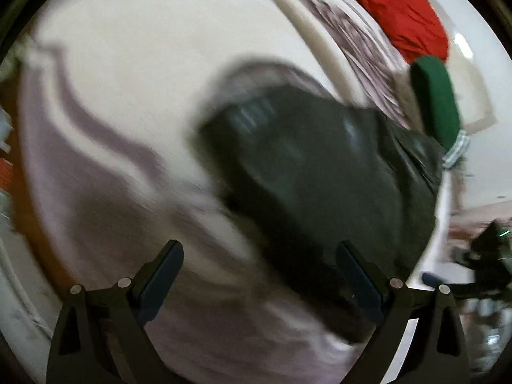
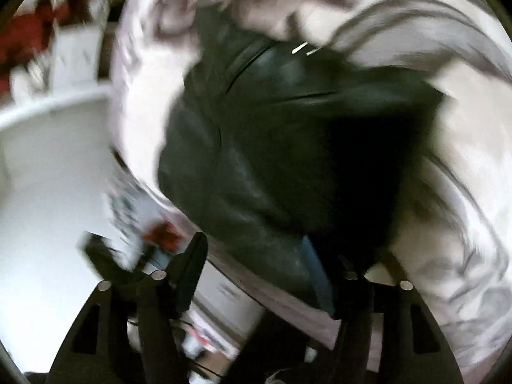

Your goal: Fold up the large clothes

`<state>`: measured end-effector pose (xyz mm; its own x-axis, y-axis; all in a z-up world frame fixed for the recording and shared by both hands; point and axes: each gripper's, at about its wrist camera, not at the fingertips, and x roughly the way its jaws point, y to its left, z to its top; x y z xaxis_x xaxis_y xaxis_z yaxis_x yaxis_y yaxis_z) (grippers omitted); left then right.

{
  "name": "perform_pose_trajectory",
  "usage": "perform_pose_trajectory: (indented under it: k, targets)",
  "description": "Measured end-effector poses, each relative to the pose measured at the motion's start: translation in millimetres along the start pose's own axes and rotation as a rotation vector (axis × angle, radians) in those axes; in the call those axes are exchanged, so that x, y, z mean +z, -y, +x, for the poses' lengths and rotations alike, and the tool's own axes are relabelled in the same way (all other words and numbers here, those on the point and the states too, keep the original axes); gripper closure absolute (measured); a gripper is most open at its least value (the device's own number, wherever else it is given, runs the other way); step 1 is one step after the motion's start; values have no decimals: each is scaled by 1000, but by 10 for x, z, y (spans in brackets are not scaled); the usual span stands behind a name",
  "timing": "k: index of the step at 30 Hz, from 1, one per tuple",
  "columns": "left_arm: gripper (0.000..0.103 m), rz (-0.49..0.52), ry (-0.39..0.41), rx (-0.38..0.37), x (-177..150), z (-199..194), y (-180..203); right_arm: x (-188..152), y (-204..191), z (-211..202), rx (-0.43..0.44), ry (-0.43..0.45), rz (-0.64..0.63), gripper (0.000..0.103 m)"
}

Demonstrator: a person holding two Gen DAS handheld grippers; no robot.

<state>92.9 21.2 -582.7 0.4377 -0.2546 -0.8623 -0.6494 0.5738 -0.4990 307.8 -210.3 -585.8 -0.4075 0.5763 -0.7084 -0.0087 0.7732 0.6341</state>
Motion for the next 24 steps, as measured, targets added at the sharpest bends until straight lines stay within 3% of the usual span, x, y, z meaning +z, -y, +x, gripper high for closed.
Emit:
perform_pose_trajectory:
  k: [3,8,12,17,20,24]
  targets:
    - [6,-75,-84,-134,-110,390,85,-134,539,7,98,61,115,35]
    - [6,-97,-73,-193,-130,608,236,19,1171,261,266,91,206,28]
    - [6,-107,-65,-218,-82,652,254,283,1217,501,400,82,161,18]
    - [7,-145,-16,-242,-68,648,275,554,1033,714,392,60,87,17]
    - [32,-150,81,-248,-73,552,317,562,941,796,378,84,79,18]
    - [49,-136,135,-252,-49,417,441,539,873,680,391,117,100,32]
